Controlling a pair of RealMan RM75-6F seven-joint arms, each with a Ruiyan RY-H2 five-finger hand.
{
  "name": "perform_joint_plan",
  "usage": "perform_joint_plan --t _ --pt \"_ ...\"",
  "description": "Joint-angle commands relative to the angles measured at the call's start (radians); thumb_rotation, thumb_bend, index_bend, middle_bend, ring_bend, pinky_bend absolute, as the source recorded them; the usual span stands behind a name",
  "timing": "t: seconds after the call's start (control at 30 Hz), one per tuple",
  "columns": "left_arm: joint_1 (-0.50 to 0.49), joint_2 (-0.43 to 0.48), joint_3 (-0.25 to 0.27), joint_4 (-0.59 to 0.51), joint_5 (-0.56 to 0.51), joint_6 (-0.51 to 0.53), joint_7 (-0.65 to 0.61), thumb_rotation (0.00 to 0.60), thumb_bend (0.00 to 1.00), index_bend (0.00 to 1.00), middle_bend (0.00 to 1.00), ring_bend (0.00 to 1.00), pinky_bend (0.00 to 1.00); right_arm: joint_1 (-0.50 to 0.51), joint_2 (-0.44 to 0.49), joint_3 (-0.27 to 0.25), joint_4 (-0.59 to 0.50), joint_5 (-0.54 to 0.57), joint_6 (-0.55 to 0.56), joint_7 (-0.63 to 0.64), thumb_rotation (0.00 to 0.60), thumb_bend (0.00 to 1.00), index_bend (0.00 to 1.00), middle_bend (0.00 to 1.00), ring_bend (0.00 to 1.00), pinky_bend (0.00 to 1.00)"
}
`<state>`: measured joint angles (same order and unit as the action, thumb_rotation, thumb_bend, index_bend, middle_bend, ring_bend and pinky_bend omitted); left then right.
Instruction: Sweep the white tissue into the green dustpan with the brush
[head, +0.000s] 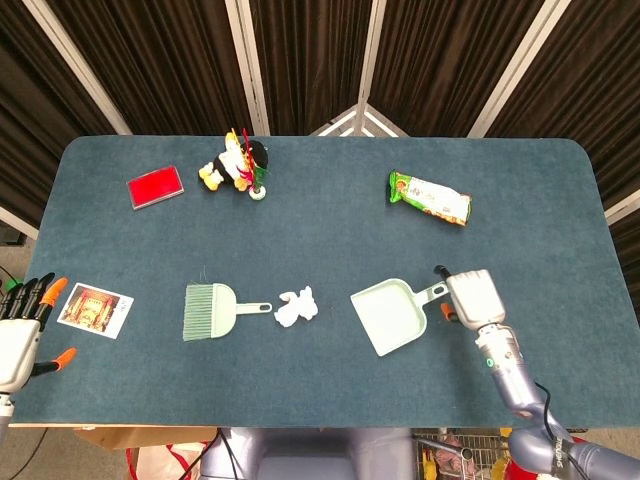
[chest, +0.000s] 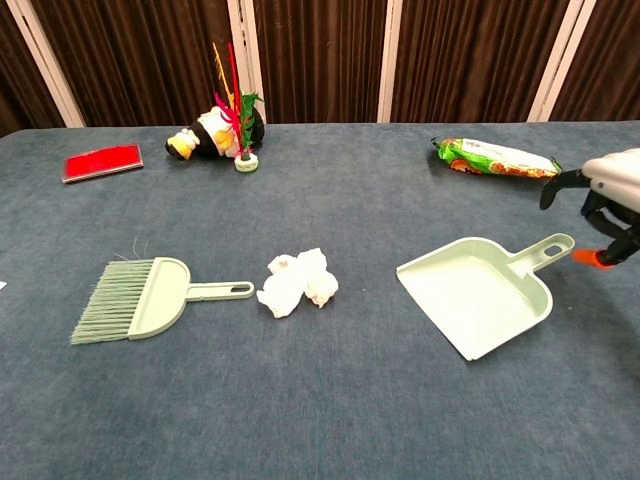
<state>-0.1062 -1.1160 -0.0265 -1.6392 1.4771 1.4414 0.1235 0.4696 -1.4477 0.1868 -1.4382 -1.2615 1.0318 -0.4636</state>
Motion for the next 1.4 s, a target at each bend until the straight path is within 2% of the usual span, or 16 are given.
perform_joint_plan --t 0.03,0.17,0.4,0.6,1.0,1.4 --pt "0.0 0.0 0.0 0.0 -0.002 -0.001 0.001 0.6 0.0 0.0 0.0 0.0 0.01 0.013 -0.013 -0.017 0.014 0.014 -0.021 -0.03 0.6 0.32 0.32 0.82 0.81 0.68" --pt "0.001 0.002 0.0 -0.001 -0.005 0.0 0.002 0.6 0.0 0.0 0.0 0.0 0.01 0.03 -0.028 -0.028 0.037 0.036 -0.036 -0.076 0.6 0.35 0.31 0.82 0.81 0.68" --pt "0.003 0.005 -0.001 -0.006 -0.011 -0.001 -0.004 0.6 0.0 0.0 0.0 0.0 0.01 0.036 -0.038 -0.038 0.044 0.068 -0.024 -0.117 0.6 0.53 0.27 0.82 0.81 0.68" --pt "0.006 0.004 -0.001 -0.004 0.002 0.012 -0.019 0.6 0.0 0.0 0.0 0.0 0.01 0.039 -0.022 -0.052 0.029 0.088 -0.027 -0.139 0.6 0.62 0.27 0.82 0.81 0.68" --pt "0.006 0.006 -0.001 -0.008 0.006 0.013 -0.027 0.6 0.0 0.0 0.0 0.0 0.01 0.033 0.026 -0.109 -0.085 0.125 -0.01 -0.26 0.6 0.64 0.28 0.82 0.81 0.68" --pt "0.008 0.009 -0.001 -0.009 0.013 0.019 -0.041 0.6 0.0 0.0 0.0 0.0 0.01 0.016 0.04 -0.149 -0.18 0.14 0.047 -0.328 0.6 0.66 0.31 0.82 0.81 0.68"
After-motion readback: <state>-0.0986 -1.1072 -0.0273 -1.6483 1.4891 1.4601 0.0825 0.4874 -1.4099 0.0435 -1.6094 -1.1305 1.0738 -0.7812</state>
